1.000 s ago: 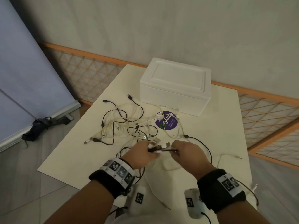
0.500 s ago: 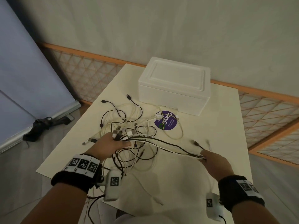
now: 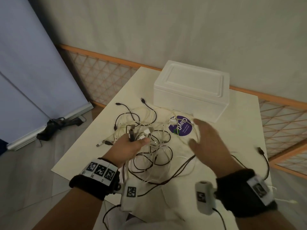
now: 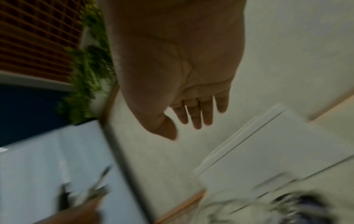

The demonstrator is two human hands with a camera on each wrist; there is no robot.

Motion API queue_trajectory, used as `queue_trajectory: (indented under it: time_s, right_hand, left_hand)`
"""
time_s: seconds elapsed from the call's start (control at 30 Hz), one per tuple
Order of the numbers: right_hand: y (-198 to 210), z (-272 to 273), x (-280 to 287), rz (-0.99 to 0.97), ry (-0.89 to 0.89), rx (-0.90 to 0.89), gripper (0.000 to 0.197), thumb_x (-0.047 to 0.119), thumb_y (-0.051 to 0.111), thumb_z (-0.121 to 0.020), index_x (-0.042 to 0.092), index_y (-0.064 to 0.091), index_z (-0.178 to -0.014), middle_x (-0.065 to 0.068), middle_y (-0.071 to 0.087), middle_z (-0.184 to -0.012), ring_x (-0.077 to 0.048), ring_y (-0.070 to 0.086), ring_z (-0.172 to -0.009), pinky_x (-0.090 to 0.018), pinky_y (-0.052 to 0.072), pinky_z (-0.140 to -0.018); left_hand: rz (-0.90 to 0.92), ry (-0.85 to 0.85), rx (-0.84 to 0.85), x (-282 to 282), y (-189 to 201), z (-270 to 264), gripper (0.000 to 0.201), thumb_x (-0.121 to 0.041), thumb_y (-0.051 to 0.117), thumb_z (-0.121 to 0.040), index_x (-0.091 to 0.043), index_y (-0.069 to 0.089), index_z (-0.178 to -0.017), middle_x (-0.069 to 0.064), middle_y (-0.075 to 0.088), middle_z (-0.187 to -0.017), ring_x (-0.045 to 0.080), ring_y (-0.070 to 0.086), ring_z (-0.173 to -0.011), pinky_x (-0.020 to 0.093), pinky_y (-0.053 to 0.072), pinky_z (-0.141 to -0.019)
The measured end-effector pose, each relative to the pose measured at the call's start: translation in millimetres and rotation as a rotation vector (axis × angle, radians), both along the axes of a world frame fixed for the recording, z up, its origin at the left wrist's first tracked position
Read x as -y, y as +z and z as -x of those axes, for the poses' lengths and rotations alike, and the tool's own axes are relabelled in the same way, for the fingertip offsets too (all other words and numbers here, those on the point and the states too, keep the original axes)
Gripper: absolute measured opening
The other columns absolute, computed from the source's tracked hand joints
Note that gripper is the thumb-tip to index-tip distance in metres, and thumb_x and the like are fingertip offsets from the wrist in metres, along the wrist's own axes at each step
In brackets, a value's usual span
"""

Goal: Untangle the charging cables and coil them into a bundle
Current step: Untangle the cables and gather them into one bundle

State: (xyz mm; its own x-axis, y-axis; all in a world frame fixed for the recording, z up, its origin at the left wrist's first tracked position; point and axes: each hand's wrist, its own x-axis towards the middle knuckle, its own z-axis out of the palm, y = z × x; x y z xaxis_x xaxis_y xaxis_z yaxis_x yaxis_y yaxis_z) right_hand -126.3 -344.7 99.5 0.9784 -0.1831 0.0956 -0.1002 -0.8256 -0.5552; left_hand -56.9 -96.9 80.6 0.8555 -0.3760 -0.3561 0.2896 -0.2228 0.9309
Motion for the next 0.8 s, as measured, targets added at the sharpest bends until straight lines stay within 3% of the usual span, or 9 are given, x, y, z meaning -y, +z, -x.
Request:
queue_trajectory:
  time_s: [0.13, 0.2, 0.23, 0.27, 0.33, 0.43, 0.5, 0.6, 0.8]
  right_hand:
    - [25, -26, -87, -0.264, 0.386, -0.141, 0.067, 0.049, 0.043, -0.094, 0.018, 0.021, -0.149, 0.0, 0.035, -0.151, -0.014, 0.034, -0.137, -0.028, 0.027, -0.112]
    - [31, -34, -117, -0.223, 0.512, -0.113, 0.058, 0.038, 0.041, -0.099, 0.017, 0.022, -0.149, -0.002, 0.04, -0.148, -0.014, 0.037, -0.134, -0.02, 0.026, -0.107]
    - [34, -36, -127, -0.187, 0.562, -0.094, 0.057, 0.035, 0.041, -0.099, 0.015, 0.022, -0.149, -0.004, 0.039, -0.148, -0.014, 0.035, -0.135, -0.018, 0.025, -0.105]
    - [36, -40, -136, -0.177, 0.592, -0.084, 0.059, 0.036, 0.042, -0.099, 0.016, 0.021, -0.15, -0.005, 0.036, -0.15, -0.014, 0.033, -0.136, -0.018, 0.024, -0.105]
    - [32, -46, -146, -0.311, 0.566, -0.089, 0.073, 0.043, 0.051, -0.094, 0.021, 0.012, -0.151, -0.003, 0.031, -0.152, -0.012, 0.035, -0.135, -0.023, 0.029, -0.108]
    - [13, -51, -157, -0.59, 0.461, -0.248, 0.106, 0.051, 0.069, -0.078, 0.032, -0.007, -0.149, -0.001, 0.05, -0.135, -0.015, 0.058, -0.105, -0.034, 0.048, -0.091]
    - [-4, -44, -165, -0.496, 0.485, -0.426, 0.096, 0.04, 0.075, -0.076, 0.026, 0.012, -0.148, -0.001, 0.065, -0.105, -0.016, 0.064, -0.089, -0.033, 0.052, -0.085]
    - [-27, -29, -163, -0.241, 0.631, -0.587, 0.023, 0.036, 0.058, -0.09, 0.015, 0.054, -0.098, -0.003, 0.064, -0.077, -0.022, 0.064, -0.069, -0.038, 0.055, -0.071]
    - [-49, 3, -97, 0.245, 0.528, -0.556, 0.035, 0.06, 0.043, -0.09, 0.026, 0.051, -0.086, 0.007, 0.049, -0.082, -0.016, 0.053, -0.085, -0.028, 0.034, -0.068]
  left_hand:
    - [0.044, -0.128, 0.017, 12, 12, 13, 0.013, -0.023, 0.07, -0.076, -0.022, 0.066, -0.063, -0.001, 0.038, -0.051, 0.009, 0.032, -0.042, 0.031, 0.027, -0.045]
    - [0.072, -0.122, 0.008, 11, 19, 17, 0.03, -0.036, 0.074, -0.06, -0.011, 0.061, -0.071, 0.002, 0.049, -0.052, 0.006, 0.046, -0.04, 0.036, 0.045, -0.049]
    - [0.063, -0.097, 0.01, 6, 16, 17, 0.044, -0.036, 0.078, -0.058, -0.005, 0.06, -0.082, 0.001, 0.053, -0.057, 0.0, 0.051, -0.043, 0.026, 0.049, -0.053]
    - [0.022, -0.097, 0.054, 0, 15, 16, 0.043, -0.033, 0.074, -0.072, -0.004, 0.057, -0.097, 0.0, 0.053, -0.066, -0.002, 0.053, -0.05, 0.017, 0.048, -0.054]
    - [-0.009, -0.062, 0.095, -11, 18, 14, 0.008, -0.013, 0.05, -0.098, -0.006, 0.052, -0.097, 0.006, 0.053, -0.072, 0.012, 0.055, -0.056, 0.028, 0.049, -0.056]
    - [0.313, 0.085, -0.056, -30, 9, 7, 0.035, -0.03, 0.044, -0.101, -0.003, 0.061, -0.086, 0.016, 0.059, -0.067, 0.023, 0.057, -0.06, 0.038, 0.046, -0.066]
    - [0.559, 0.232, -0.179, -41, 8, -3, 0.05, -0.047, 0.041, -0.095, -0.011, 0.052, -0.06, 0.004, 0.046, -0.049, 0.017, 0.047, -0.047, 0.03, 0.041, -0.055]
    - [0.696, 0.408, -0.255, -69, 4, -21, 0.062, -0.056, 0.035, -0.094, -0.02, 0.031, -0.044, -0.004, 0.025, -0.04, 0.01, 0.024, -0.034, 0.02, 0.023, -0.039]
    - [0.639, 0.737, -0.374, -150, -34, -45, 0.059, -0.048, 0.042, -0.096, -0.021, 0.029, -0.045, -0.006, 0.021, -0.04, 0.008, 0.018, -0.029, 0.016, 0.014, -0.037]
